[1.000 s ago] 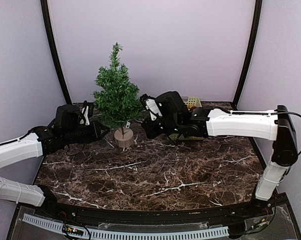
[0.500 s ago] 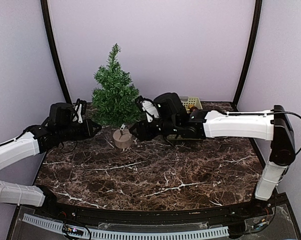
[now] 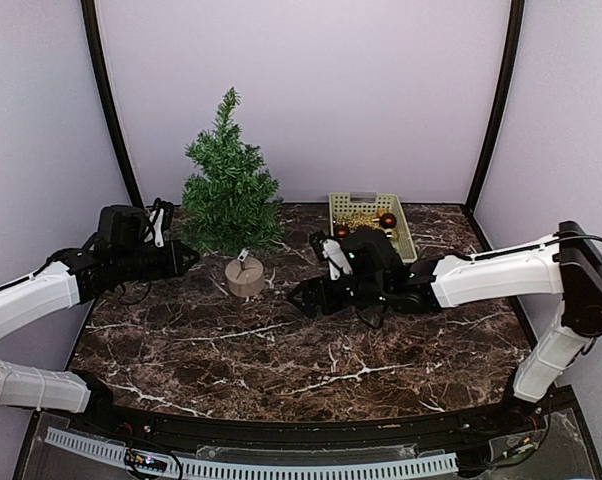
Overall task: Decorate the small christmas tree
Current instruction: Wrap the side of the string light in the gap of the branches.
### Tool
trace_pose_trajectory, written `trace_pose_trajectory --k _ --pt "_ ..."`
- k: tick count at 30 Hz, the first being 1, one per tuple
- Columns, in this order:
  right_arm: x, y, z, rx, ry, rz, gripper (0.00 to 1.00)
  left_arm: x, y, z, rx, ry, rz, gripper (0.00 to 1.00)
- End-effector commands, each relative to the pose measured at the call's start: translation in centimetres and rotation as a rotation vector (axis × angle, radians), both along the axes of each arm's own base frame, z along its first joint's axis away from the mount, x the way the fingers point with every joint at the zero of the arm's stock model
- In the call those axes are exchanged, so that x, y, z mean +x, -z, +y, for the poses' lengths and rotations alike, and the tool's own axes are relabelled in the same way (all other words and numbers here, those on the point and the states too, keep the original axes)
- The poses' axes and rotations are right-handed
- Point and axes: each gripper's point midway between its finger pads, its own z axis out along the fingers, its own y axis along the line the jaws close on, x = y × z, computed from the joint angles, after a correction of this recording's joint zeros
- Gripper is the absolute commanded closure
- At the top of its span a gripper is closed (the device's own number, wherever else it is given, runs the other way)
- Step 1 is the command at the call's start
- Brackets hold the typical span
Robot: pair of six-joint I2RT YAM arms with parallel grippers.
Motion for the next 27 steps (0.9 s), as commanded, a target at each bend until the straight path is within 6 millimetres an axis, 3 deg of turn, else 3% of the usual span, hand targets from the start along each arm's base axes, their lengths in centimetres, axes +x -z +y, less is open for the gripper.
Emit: trace_pose_trajectory --k 1,9,13,16,25,27 --pt "1.8 3.0 0.3 0.011 0.089 0.059 0.09 0.4 -1.2 -0.1 -0.009 0.011 -0.025 0.9" --pt "2.3 3.0 5.0 0.14 -0.029 0.074 0.09 0.2 -1.2 -0.2 -0.026 0.012 -0.022 0.9" --pt "3.0 5.0 6.0 0.15 -0.006 0.114 0.1 0.3 -1.3 -0.2 -0.035 0.011 -0.024 0.9" --pt "3.1 6.7 6.4 0.14 0.004 0.142 0.14 0.4 -1.3 -0.3 -0.043 0.012 -0.025 0.9" --pt "2.1 8.0 9.2 0.164 -0.08 0.181 0.34 0.5 -1.2 -0.7 -0.056 0.022 -0.018 0.9" --pt "2.2 8.3 9.5 0.158 -0.088 0.18 0.42 0.5 -1.1 -0.7 -0.057 0.022 -0.015 0.9"
